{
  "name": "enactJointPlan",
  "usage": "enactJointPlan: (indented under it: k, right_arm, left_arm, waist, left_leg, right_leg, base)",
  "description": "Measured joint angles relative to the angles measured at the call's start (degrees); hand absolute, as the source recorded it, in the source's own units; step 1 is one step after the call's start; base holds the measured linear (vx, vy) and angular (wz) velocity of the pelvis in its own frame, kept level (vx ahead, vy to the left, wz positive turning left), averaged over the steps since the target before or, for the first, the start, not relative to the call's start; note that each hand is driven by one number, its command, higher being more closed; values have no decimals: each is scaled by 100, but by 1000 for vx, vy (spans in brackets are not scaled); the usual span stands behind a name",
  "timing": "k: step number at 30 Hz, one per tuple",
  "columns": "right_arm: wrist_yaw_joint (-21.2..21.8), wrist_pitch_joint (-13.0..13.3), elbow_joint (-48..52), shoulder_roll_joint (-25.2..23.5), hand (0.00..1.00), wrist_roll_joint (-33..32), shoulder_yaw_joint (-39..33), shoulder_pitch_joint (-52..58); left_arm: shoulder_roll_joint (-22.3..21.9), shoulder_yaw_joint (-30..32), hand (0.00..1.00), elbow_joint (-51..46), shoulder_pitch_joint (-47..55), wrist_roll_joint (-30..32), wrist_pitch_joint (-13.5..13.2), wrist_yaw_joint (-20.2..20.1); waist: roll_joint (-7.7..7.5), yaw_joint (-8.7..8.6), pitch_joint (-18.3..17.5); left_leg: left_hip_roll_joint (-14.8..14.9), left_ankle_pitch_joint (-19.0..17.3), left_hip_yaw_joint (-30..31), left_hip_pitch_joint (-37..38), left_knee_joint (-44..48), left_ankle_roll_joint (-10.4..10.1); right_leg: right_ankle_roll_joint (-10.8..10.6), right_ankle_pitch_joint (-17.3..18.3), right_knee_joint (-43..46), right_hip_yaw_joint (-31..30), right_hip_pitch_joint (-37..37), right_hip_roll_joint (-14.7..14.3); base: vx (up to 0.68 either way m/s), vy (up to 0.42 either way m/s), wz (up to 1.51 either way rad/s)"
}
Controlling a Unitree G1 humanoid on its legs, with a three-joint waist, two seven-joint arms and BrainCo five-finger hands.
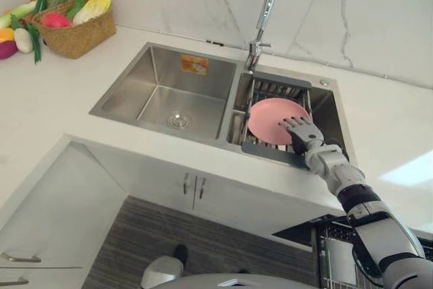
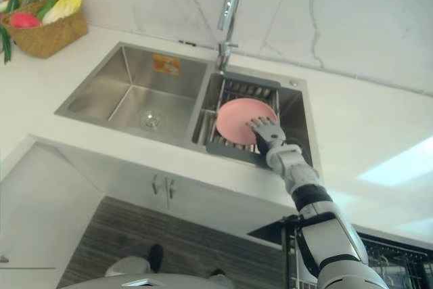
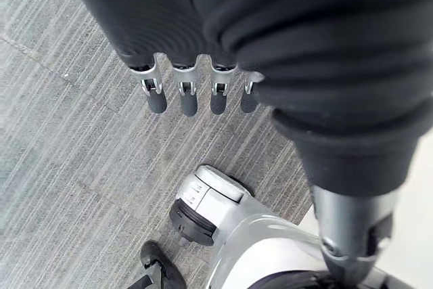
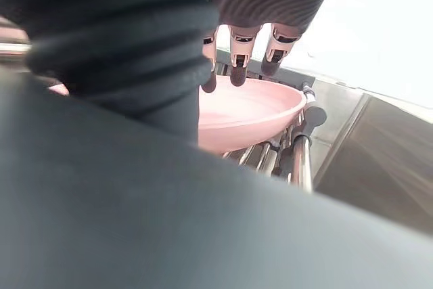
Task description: Walk over to the sink, pick up the cup, carry it to the dishwasher, place the cup inside the dishwasher, then close the dishwasher door
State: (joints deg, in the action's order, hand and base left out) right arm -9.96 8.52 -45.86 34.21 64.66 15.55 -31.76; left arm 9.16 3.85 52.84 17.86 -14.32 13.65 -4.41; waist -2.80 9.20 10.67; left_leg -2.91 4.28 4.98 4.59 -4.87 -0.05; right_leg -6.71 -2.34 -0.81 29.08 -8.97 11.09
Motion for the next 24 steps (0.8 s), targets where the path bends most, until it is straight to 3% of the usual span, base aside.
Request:
enactJointPlan:
  k: [10, 18, 24]
  right_arm:
    - [-64, 17, -103, 10, 100, 54, 8, 9]
    - [-65, 180, -178, 24, 100, 33, 186, -9]
    - [-98, 245, -178, 64, 100, -273, 206, -8]
  left_arm:
    - [22, -84, 0, 64, 0, -1, -33, 21]
    - [72, -181, 0, 71, 9, 218, -49, 31]
    - [93, -222, 0, 70, 11, 220, -53, 31]
  waist:
    - [-14, -7, 10]
    - [-68, 17, 26]
    - [-69, 3, 25]
  left_leg:
    - [-18, 1, 103, 27, -1, -1]
    - [-9, -27, 17, 34, -1, 40]
    - [-23, -30, -39, 50, 0, 43]
  right_leg:
    - [-10, 42, 18, 59, -71, 2]
    - [-21, 65, 20, 129, -123, 20]
    - [-17, 62, 21, 96, -123, 41]
  base:
    - [3, 2, 4]
    - [2, 5, 5]
    - [0, 0, 0]
